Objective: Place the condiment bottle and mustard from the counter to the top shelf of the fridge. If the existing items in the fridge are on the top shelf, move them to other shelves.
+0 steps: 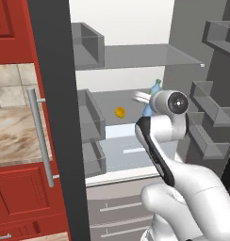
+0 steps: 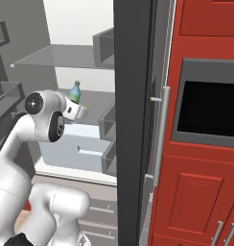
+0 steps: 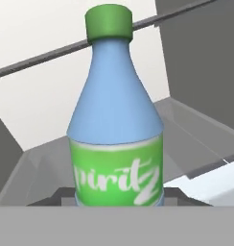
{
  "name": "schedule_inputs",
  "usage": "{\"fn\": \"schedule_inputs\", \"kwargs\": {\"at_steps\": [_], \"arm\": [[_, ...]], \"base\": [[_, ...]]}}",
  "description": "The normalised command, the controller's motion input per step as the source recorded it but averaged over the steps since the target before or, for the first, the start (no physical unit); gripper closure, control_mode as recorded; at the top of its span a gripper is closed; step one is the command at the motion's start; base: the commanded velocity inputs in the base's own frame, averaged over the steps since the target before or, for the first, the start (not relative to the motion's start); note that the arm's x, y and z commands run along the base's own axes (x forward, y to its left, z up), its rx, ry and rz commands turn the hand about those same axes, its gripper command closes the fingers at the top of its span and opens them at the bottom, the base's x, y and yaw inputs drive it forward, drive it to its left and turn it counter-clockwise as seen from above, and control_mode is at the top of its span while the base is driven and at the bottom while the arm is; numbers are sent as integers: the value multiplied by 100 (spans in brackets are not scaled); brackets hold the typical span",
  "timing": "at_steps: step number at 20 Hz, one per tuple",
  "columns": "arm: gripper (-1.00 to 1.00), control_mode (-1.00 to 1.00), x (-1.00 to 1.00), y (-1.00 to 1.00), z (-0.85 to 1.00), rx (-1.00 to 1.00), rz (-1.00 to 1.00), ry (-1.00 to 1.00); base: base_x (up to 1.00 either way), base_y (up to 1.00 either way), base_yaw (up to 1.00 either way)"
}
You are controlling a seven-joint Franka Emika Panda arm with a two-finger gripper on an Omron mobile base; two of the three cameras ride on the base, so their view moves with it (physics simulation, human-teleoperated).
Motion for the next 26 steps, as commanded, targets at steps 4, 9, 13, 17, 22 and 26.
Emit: {"fn": "schedule_inputs", "kwargs": {"at_steps": [4, 9, 13, 17, 22, 26], "arm": [[100, -100, 72, -2, -21, -7, 0, 2], [100, -100, 52, -4, -48, -13, 0, 0], [100, -100, 49, 0, -54, -16, 0, 0], [100, -100, 46, -1, -45, -14, 0, 0], [100, -100, 36, -6, -28, -6, 0, 0], [100, -100, 35, -5, -21, -2, 0, 0]], "base": [[0, 0, 0], [0, 0, 0], [0, 0, 0], [0, 0, 0], [0, 0, 0], [0, 0, 0]]}}
